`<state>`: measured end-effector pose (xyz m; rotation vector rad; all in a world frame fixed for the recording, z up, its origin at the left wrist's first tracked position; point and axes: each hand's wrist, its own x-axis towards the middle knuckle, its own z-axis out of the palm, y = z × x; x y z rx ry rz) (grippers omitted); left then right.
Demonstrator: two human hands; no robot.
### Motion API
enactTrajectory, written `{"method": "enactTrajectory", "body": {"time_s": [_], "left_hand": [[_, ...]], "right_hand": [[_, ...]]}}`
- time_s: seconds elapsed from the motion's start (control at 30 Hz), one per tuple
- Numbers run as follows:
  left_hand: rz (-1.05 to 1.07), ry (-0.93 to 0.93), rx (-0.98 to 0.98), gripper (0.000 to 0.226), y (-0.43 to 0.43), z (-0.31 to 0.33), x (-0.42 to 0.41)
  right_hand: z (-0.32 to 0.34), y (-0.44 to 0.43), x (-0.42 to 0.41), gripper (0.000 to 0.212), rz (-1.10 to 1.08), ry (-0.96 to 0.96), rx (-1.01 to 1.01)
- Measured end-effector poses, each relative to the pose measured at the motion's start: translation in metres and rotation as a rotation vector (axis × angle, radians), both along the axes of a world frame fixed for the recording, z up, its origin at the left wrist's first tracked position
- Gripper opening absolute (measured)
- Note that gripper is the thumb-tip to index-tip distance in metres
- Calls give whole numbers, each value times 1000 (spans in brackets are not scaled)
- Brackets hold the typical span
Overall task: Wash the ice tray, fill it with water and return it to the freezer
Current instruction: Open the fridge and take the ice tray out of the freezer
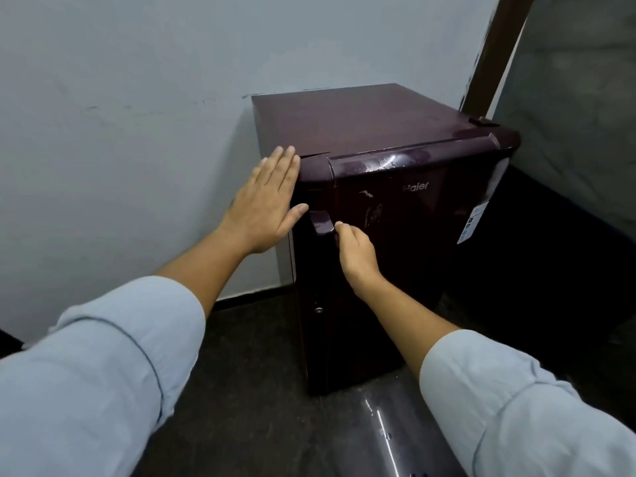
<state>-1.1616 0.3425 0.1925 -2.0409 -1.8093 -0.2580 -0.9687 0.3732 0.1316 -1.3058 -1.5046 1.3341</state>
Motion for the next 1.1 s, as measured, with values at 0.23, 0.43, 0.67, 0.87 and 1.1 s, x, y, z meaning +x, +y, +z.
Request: {"method": "enactTrajectory", "body": {"time_s": [0.23,0.43,0.67,0.87,1.1], "left_hand": [[-205,133,-29,81,32,4,-30],[-287,147,-12,78,35,5,-40],[-402,125,-4,71,20,11,-34],[-586,47,68,64,-25,8,18],[-781,-151,153,57,-71,4,127]], "right_hand": [[-12,12,-34,40,-82,69,-80],[-16,10,-37,41,-114,41,-40],[-13,-9,-23,43,-146,3,-11],[-22,-50,45,43,-160,16,97],[-27,-91,155,36,-291,36,198]]}}
